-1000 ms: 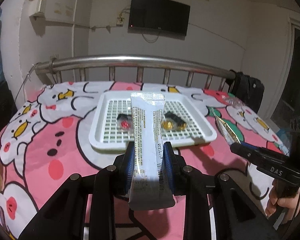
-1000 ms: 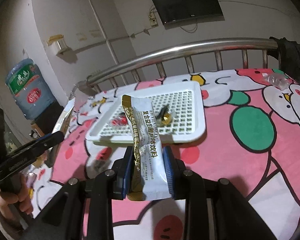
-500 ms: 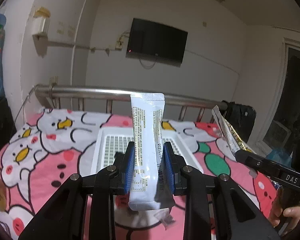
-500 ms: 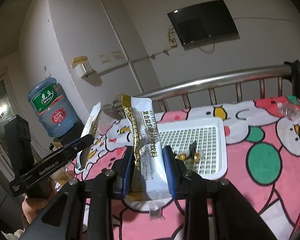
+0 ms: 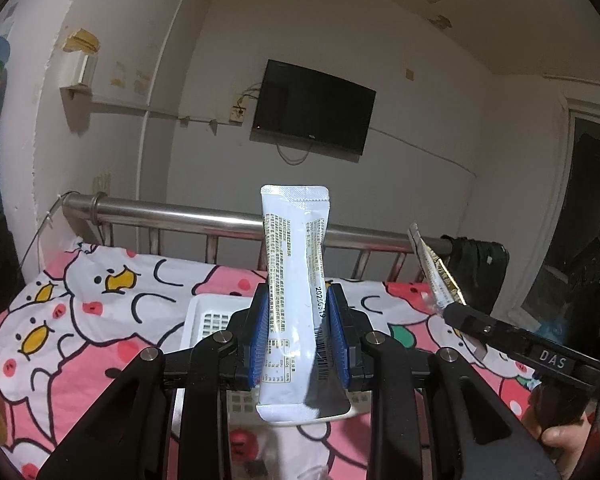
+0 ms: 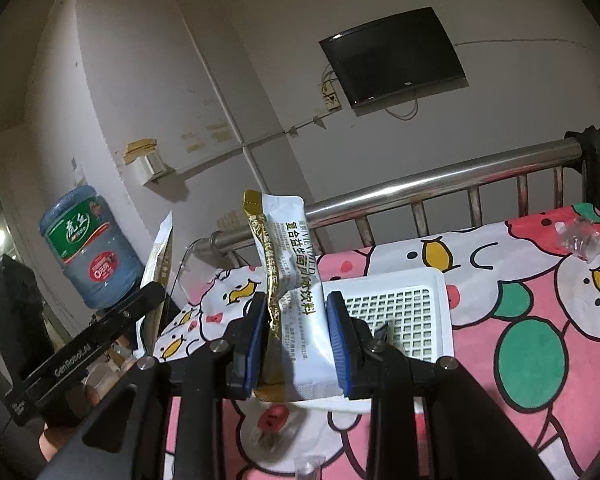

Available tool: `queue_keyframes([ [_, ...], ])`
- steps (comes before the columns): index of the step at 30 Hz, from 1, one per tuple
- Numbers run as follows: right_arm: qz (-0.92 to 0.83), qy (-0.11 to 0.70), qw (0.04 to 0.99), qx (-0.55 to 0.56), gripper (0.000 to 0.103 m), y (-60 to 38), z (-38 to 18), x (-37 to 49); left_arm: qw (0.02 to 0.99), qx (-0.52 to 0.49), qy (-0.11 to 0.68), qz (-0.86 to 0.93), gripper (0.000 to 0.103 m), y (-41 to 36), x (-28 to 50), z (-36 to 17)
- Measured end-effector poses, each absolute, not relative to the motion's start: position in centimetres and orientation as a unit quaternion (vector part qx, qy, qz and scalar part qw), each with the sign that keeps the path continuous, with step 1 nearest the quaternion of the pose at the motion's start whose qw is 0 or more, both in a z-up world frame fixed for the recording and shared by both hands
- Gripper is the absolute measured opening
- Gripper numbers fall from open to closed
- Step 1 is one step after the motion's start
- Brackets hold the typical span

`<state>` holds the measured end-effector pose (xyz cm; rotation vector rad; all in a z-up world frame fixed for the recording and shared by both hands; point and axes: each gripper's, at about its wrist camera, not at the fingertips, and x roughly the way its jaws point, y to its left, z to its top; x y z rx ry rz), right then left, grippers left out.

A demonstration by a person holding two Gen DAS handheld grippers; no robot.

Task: Organize snacks
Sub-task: 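Lower both packets into the tray and open both tools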

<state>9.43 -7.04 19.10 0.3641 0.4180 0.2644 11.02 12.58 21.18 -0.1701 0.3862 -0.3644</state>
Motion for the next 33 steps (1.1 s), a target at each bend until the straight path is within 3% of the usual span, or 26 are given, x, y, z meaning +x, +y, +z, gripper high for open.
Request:
queue_keyframes([
  [33,0.038,0.269,0.945,0.184,0.032,-8.9,12.0,19.7,0.944,-0.083,0.287,-0.138,0.025,11.8,22.3,14.1],
])
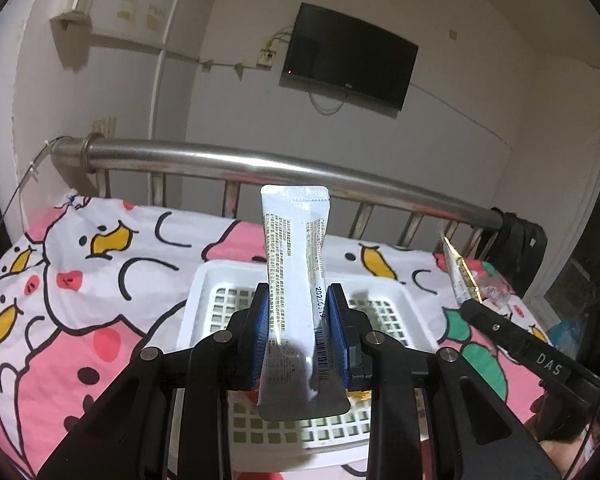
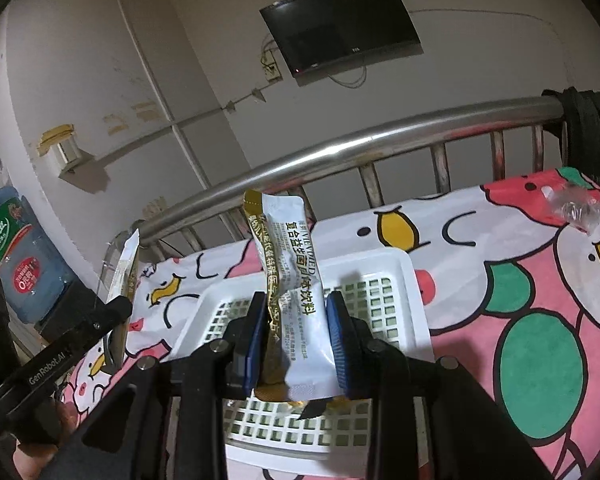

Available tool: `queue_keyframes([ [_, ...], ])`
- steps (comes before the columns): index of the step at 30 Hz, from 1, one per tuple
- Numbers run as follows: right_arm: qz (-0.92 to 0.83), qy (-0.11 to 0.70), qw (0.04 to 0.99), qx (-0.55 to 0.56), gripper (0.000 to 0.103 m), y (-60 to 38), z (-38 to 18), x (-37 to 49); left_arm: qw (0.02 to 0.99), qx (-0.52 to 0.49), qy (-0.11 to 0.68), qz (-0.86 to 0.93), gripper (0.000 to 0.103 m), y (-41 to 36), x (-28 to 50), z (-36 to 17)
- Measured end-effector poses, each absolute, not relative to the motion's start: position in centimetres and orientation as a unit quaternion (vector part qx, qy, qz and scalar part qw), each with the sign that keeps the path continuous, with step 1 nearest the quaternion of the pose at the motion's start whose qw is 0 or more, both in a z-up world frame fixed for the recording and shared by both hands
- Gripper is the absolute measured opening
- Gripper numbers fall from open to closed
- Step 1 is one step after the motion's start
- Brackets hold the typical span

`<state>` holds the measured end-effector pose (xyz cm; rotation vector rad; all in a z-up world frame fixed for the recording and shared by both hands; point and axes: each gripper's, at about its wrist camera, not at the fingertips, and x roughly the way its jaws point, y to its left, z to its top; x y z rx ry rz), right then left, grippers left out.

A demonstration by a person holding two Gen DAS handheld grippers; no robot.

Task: Organize snacks
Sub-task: 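Lower both packets into the tray and open both tools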

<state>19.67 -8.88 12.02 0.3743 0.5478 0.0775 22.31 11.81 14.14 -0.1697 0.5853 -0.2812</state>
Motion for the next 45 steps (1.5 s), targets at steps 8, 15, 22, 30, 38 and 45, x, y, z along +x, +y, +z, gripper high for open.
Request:
queue_keyframes([
  [8,0.026,0.309,0.935,0.175,0.032,-8.8,9.5,21.3,0.933,-0.076,0.326,-0.131,0.025,11.4,24.1,11.4],
  [15,0.020,0.339,0.925,0.172,0.032,-8.8,7.8,22.1,0.921,-0.073,0.364,-0.120,0.025,11.6,25.7,8.7],
  [22,0.009,0.365,0.917,0.164,0.032,-8.6,6.3,22.9,0.914,-0.070,0.383,-0.114,0.025,11.5,26.4,7.3],
  [30,-0.001,0.388,0.909,0.155,0.033,-8.5,5.0,23.5,0.906,-0.068,0.403,-0.107,0.025,11.4,26.9,5.9],
  [38,-0.009,0.406,0.900,0.158,0.033,-8.8,4.0,23.9,0.901,-0.064,0.416,-0.106,0.026,11.3,27.4,5.0],
  [45,-0.005,0.410,0.894,0.179,0.051,-9.4,3.8,24.0,0.895,-0.068,0.427,-0.109,0.042,11.2,27.7,4.6],
])
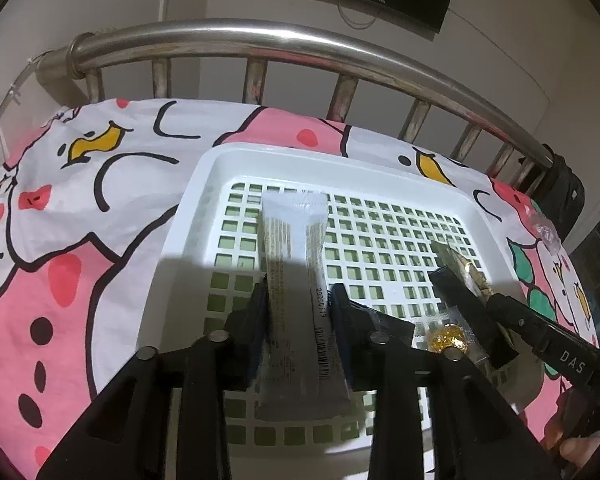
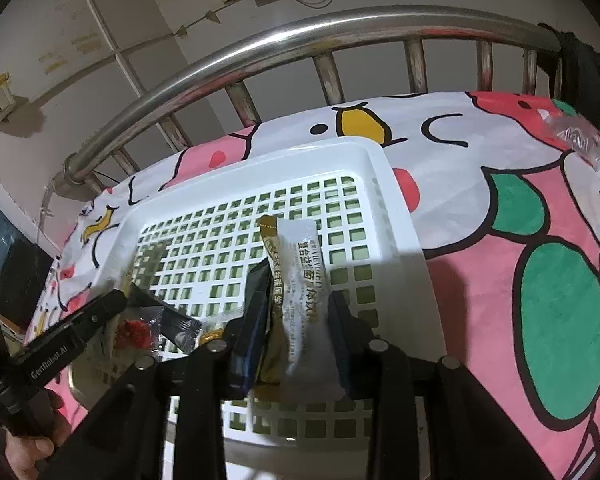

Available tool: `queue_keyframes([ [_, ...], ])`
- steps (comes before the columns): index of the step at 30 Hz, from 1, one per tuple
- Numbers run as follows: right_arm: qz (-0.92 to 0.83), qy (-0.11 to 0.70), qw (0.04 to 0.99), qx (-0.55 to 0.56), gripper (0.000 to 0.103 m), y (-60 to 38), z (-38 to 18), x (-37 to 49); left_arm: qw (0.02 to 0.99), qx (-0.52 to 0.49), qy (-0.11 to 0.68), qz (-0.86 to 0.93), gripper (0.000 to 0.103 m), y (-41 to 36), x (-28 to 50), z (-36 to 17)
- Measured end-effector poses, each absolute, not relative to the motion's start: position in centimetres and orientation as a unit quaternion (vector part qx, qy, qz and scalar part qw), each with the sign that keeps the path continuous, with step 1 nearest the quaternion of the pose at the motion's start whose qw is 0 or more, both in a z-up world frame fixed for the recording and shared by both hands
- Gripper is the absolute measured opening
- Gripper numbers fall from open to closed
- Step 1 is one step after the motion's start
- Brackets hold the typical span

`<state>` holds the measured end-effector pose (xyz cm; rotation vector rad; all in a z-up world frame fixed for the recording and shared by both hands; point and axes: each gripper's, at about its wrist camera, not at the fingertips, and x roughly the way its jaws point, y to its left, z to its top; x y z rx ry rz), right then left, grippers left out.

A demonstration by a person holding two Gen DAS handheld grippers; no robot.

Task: Organize snacks
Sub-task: 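Lower both packets into the tray and open both tools, then withdraw both tools from the tray toward the clear-wrapped candies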

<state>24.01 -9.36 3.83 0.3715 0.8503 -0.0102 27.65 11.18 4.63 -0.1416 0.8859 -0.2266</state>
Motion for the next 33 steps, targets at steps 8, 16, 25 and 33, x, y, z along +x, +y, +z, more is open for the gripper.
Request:
queue_keyframes([
  [8,-0.003,0.330,0.920,0.213,0.086,-10.5,8.4,21.4,0.909,-0.103,0.379,-0.136,0.088,12.1,26.1,8.3],
  [16,0.017,0.251,0.943,0.219,0.092,-10.1,14.3,17.9,0.933,-0.124,0.296,-0.163,0.097,13.0,22.1,14.9],
  [25,0.070,0.147,0.969,0.187,0.101,-7.0,20.7,10.7,0.957,-0.118,0.191,-0.185,0.103,14.3,15.1,21.0],
  [33,0.091,0.126,0.980,0.125,0.103,-3.6,21.5,5.6,0.960,-0.068,0.206,-0.177,0.103,15.2,10.8,20.7],
])
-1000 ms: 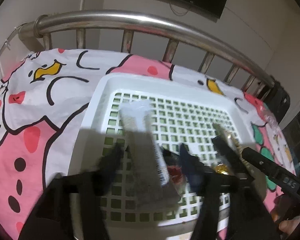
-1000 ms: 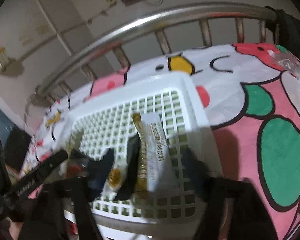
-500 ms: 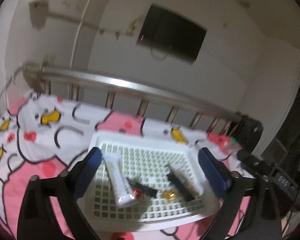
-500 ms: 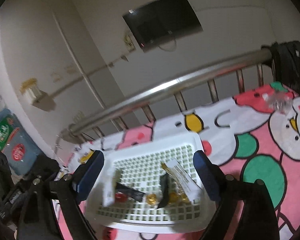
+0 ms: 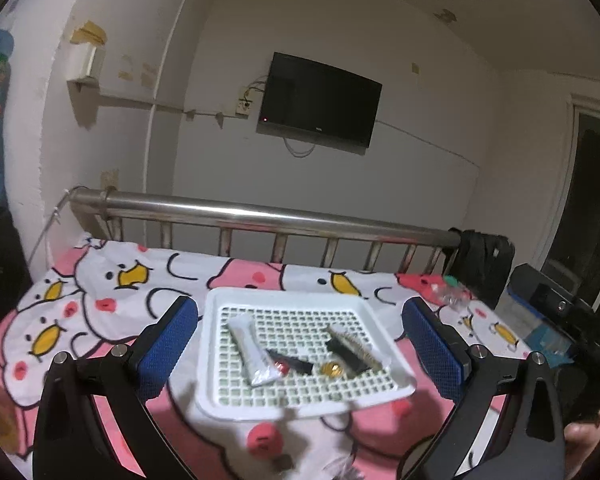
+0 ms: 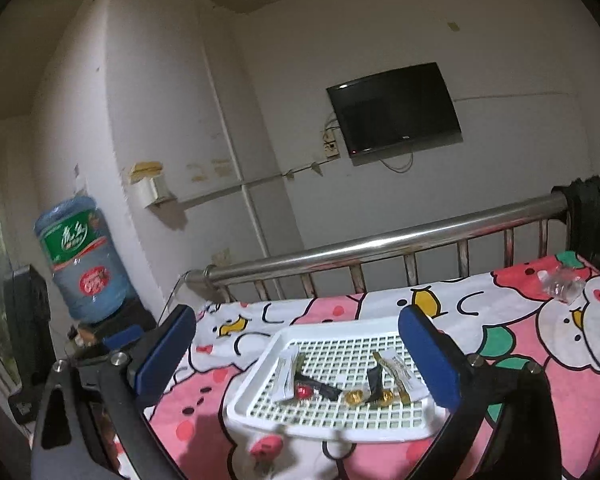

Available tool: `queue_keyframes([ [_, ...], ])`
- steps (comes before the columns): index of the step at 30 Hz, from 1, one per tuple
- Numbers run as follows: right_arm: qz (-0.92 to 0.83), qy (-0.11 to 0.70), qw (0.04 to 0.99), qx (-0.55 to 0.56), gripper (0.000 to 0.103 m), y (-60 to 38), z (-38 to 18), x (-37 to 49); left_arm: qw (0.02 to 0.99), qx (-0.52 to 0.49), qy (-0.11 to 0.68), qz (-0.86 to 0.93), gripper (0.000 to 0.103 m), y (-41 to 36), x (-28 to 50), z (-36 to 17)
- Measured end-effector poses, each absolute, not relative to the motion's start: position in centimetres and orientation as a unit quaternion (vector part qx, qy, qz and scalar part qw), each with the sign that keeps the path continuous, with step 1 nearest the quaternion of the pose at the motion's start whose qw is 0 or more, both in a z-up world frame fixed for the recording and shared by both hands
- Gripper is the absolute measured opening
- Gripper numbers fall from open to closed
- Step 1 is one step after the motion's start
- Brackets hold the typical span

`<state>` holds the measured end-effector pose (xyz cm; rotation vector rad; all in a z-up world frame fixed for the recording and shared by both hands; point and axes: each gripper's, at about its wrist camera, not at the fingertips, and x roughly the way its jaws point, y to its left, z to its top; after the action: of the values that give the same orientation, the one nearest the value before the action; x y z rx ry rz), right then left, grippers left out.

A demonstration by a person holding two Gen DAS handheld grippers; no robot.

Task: Organize snacks
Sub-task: 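Withdraw both tools from the tray toward the clear-wrapped candies, then grasp a clear-wrapped brown candy with the left tool while the right tool grasps the other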

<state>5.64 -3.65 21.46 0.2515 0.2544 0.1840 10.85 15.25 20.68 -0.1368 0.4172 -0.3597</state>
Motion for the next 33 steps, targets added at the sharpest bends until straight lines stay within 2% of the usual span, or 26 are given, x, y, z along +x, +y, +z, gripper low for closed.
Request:
queue_keyframes([
  [7,0.073,0.168,0.978,0.098,0.103,-2.9,18.6,3.4,0.951,-0.059,0.245,-0.181,0.103,16.2,9.6,18.5],
  [15,0.054,0.231,0.967,0.094,0.103,-2.8,13.7,3.7,0.938,-0.040,0.303,-0.165,0.103,16.1,8.6,13.7],
  [24,0.066,0.310,0.946,0.065,0.103,-0.6,7.9,4.6,0.910,-0.013,0.386,-0.151,0.103,14.6,10.3,7.5],
  [33,0.074,0.366,0.927,0.031,0.102,0.6,4.4,5.9,0.891,0.012,0.431,-0.142,0.101,13.1,11.8,4.0],
])
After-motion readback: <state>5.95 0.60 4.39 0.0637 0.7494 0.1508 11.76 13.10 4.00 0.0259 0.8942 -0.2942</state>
